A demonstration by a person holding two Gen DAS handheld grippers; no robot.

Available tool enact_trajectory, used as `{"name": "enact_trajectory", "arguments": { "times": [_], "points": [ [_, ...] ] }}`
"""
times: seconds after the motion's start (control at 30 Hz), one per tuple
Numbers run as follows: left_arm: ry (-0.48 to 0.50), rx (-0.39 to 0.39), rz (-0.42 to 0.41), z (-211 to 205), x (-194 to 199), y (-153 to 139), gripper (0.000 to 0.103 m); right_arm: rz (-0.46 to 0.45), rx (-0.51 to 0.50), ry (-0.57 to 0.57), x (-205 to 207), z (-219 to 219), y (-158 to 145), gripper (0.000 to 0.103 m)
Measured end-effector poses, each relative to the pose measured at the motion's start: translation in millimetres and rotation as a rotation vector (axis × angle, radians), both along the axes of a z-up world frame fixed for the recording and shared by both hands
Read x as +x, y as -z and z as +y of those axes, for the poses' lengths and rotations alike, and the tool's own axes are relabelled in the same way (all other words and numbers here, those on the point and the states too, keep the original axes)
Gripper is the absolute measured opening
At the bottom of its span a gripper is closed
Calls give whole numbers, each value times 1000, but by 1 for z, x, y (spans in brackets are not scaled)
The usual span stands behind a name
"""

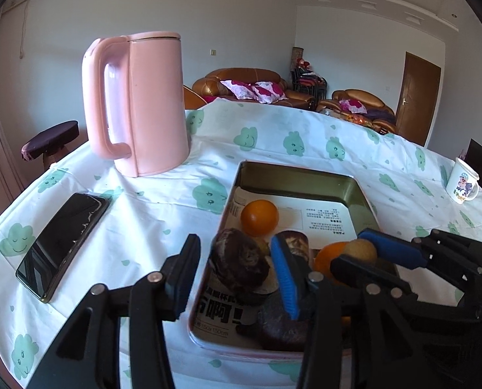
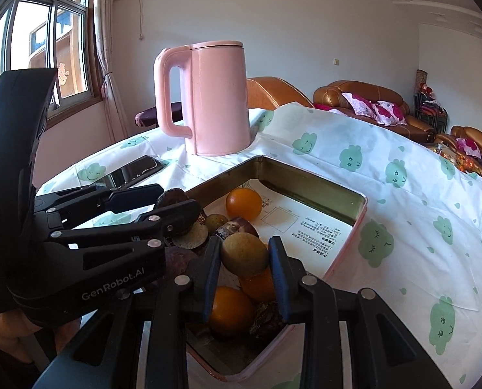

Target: Organize fruits

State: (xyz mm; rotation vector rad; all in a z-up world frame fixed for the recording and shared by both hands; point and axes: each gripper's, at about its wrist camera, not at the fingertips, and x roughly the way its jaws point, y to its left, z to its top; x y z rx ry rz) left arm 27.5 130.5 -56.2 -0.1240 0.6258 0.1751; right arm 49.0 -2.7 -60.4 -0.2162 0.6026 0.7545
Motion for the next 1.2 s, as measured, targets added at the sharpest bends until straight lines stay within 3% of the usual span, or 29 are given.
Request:
{"name": "enact_trajectory", "arguments": {
  "times": [0.03,0.17,0.4,0.7,1.2],
  "points": [
    [1,-6,1,2,-1,0,50,-1,-1,6,0,-1,0,44],
    [-23,-13,-29,8,-11,-6,80,10,30,14,-1,-12,-5,65],
    [-27,-3,-109,6,-31,-28,96,-34,64,66,-12,-34,-20,68],
    [-24,-6,-140,-2,-39,-41,97,-102,91,132,-27,-58,-42,74],
    [0,10,-140,-16,-41,-44,97,-133,119,165,-42,-78,-54,76]
  ]
}}
